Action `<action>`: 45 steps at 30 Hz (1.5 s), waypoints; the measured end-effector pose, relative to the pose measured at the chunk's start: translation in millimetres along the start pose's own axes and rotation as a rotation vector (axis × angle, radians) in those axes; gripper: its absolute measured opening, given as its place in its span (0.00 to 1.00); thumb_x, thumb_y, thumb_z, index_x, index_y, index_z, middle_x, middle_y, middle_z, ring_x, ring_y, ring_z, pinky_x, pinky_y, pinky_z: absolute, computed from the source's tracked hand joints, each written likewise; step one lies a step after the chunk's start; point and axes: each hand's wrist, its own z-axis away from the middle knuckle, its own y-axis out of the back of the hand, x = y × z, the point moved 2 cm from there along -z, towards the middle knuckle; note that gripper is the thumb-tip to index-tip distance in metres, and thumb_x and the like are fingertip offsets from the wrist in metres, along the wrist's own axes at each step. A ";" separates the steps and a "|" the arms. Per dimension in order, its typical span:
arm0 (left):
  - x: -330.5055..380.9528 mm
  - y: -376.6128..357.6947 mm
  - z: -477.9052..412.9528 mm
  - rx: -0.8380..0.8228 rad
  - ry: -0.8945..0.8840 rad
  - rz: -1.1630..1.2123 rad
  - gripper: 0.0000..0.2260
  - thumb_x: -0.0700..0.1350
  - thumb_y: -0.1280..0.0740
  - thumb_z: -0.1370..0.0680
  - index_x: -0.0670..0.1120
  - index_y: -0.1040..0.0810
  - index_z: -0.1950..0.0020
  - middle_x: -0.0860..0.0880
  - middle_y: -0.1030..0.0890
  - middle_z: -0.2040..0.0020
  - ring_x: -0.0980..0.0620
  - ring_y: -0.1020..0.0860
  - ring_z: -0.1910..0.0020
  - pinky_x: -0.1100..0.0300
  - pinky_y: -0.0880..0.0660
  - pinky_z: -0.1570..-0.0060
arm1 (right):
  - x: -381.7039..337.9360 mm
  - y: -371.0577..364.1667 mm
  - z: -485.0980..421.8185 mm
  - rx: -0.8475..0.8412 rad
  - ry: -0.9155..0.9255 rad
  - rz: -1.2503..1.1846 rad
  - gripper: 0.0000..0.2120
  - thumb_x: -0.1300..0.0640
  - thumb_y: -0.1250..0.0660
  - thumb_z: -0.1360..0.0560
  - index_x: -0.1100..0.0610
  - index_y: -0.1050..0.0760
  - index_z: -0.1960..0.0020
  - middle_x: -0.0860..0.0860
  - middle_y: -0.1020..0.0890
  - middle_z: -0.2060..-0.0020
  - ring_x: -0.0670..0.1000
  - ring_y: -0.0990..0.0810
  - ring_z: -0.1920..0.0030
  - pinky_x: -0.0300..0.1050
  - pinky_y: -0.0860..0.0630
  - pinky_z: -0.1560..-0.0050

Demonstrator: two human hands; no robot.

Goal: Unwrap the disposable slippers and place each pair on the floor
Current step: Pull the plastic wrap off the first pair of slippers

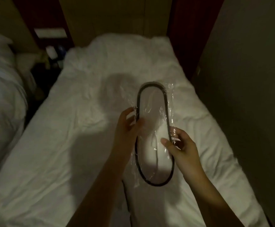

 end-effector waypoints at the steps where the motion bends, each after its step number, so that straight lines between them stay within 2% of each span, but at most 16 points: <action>1: 28.3 -1.6 -0.1 -0.037 -0.053 0.014 0.16 0.43 0.31 0.24 0.53 0.27 0.37 0.48 0.14 0.50 0.52 0.15 0.54 0.64 0.21 0.59 | -27.9 5.4 0.5 0.000 0.044 -0.016 0.20 0.57 0.25 0.31 0.51 0.24 0.40 0.47 0.17 0.50 0.50 0.18 0.52 0.49 0.20 0.49; 4: 105.5 -2.6 6.1 -0.062 -0.207 -0.010 0.17 0.46 0.29 0.26 0.65 0.27 0.43 0.53 0.14 0.54 0.54 0.15 0.56 0.65 0.21 0.61 | -99.5 19.8 7.7 -0.051 0.175 -0.037 0.18 0.50 0.26 0.33 0.45 0.23 0.44 0.40 0.17 0.52 0.46 0.17 0.52 0.40 0.21 0.50; 6: 156.6 -1.9 16.1 -0.058 -0.316 -0.012 0.17 0.48 0.28 0.28 0.66 0.26 0.44 0.54 0.14 0.54 0.54 0.15 0.57 0.65 0.21 0.62 | -146.7 31.0 17.2 -0.079 0.276 -0.025 0.15 0.42 0.32 0.33 0.41 0.22 0.47 0.37 0.17 0.52 0.42 0.18 0.50 0.35 0.22 0.51; 9: 224.9 -1.0 32.3 -0.067 -0.457 -0.009 0.17 0.48 0.26 0.29 0.62 0.24 0.43 0.54 0.13 0.55 0.54 0.15 0.57 0.65 0.21 0.61 | -217.8 51.4 25.6 0.005 0.439 -0.001 0.15 0.38 0.40 0.28 0.42 0.22 0.47 0.39 0.17 0.51 0.40 0.20 0.49 0.44 0.22 0.45; 13: 290.0 -4.0 53.8 -0.082 -0.554 0.023 0.18 0.42 0.27 0.28 0.61 0.24 0.45 0.54 0.13 0.55 0.53 0.15 0.54 0.62 0.19 0.55 | -307.9 75.9 31.9 0.141 0.653 -0.088 0.07 0.48 0.36 0.23 0.45 0.21 0.48 0.46 0.16 0.52 0.44 0.19 0.50 0.51 0.22 0.44; 17: 324.4 -3.1 72.6 -0.118 -0.581 0.047 0.18 0.39 0.28 0.28 0.59 0.24 0.44 0.49 0.13 0.52 0.51 0.16 0.48 0.55 0.20 0.46 | -374.9 81.5 49.4 0.197 0.776 -0.121 0.14 0.40 0.37 0.27 0.49 0.19 0.56 0.45 0.16 0.61 0.45 0.18 0.56 0.50 0.21 0.50; 22: 329.0 7.6 87.3 -0.129 -0.604 0.010 0.18 0.41 0.28 0.28 0.62 0.23 0.46 0.52 0.13 0.52 0.52 0.16 0.50 0.60 0.20 0.52 | -401.8 71.6 63.8 0.183 0.691 -0.099 0.21 0.38 0.33 0.31 0.57 0.19 0.62 0.51 0.17 0.69 0.49 0.19 0.68 0.49 0.20 0.60; 24: 324.6 12.4 89.1 -0.136 -0.599 -0.002 0.18 0.42 0.27 0.28 0.63 0.23 0.46 0.51 0.14 0.51 0.53 0.16 0.50 0.60 0.20 0.53 | -400.1 68.1 65.0 0.177 0.591 -0.126 0.23 0.40 0.31 0.30 0.62 0.20 0.59 0.56 0.16 0.68 0.50 0.20 0.70 0.47 0.19 0.64; 27: 317.2 18.2 85.7 -0.139 -0.583 -0.011 0.18 0.43 0.27 0.28 0.63 0.23 0.44 0.52 0.14 0.50 0.53 0.16 0.49 0.62 0.20 0.54 | -392.9 63.1 64.3 0.085 0.472 -0.156 0.17 0.47 0.32 0.26 0.62 0.20 0.57 0.53 0.18 0.70 0.45 0.23 0.75 0.38 0.24 0.73; 29: 313.4 20.3 79.1 -0.134 -0.564 -0.021 0.18 0.44 0.27 0.29 0.64 0.24 0.45 0.53 0.14 0.50 0.54 0.16 0.49 0.60 0.19 0.54 | -390.5 61.5 63.5 0.014 0.440 -0.201 0.12 0.52 0.33 0.24 0.61 0.20 0.58 0.50 0.20 0.71 0.43 0.26 0.76 0.36 0.27 0.75; 32: 307.7 20.7 61.6 -0.118 -0.530 -0.043 0.19 0.44 0.26 0.29 0.64 0.24 0.45 0.53 0.14 0.50 0.54 0.16 0.50 0.59 0.19 0.54 | -392.9 61.2 60.4 -0.044 0.396 -0.291 0.08 0.55 0.32 0.25 0.59 0.20 0.59 0.50 0.20 0.70 0.44 0.26 0.75 0.35 0.27 0.74; 35: 299.0 20.9 38.2 -0.069 -0.456 -0.045 0.20 0.44 0.26 0.30 0.61 0.25 0.43 0.51 0.14 0.49 0.55 0.16 0.50 0.60 0.19 0.55 | -396.8 55.4 48.8 -0.084 0.278 -0.446 0.07 0.55 0.32 0.25 0.58 0.21 0.59 0.50 0.16 0.69 0.44 0.21 0.72 0.36 0.23 0.72; 38: 286.4 22.4 16.7 -0.059 -0.351 -0.018 0.19 0.40 0.26 0.29 0.51 0.24 0.41 0.47 0.17 0.45 0.53 0.17 0.50 0.61 0.20 0.55 | -393.1 41.0 34.2 -0.194 0.099 -0.740 0.07 0.56 0.34 0.23 0.59 0.24 0.57 0.53 0.16 0.60 0.49 0.17 0.60 0.38 0.19 0.65; 40: 276.1 24.7 8.0 -0.073 -0.289 -0.024 0.17 0.39 0.28 0.28 0.46 0.24 0.40 0.44 0.18 0.43 0.53 0.18 0.50 0.60 0.21 0.54 | -382.3 30.9 25.1 -0.239 0.055 -0.853 0.06 0.57 0.36 0.22 0.58 0.24 0.55 0.54 0.17 0.55 0.50 0.17 0.57 0.38 0.18 0.64; 42: 262.2 30.4 6.6 -0.083 -0.218 -0.011 0.17 0.38 0.28 0.27 0.44 0.24 0.40 0.44 0.18 0.43 0.55 0.17 0.54 0.63 0.21 0.58 | -366.2 21.8 18.1 -0.222 0.083 -0.738 0.06 0.57 0.35 0.23 0.56 0.22 0.48 0.51 0.18 0.51 0.49 0.18 0.60 0.38 0.20 0.67; 45: 233.8 41.7 10.9 -0.128 -0.128 -0.015 0.17 0.39 0.28 0.28 0.43 0.23 0.39 0.45 0.17 0.44 0.53 0.16 0.53 0.63 0.21 0.59 | -337.4 14.1 7.6 -0.069 0.252 -0.183 0.12 0.56 0.34 0.24 0.53 0.22 0.41 0.49 0.18 0.53 0.43 0.21 0.70 0.36 0.24 0.72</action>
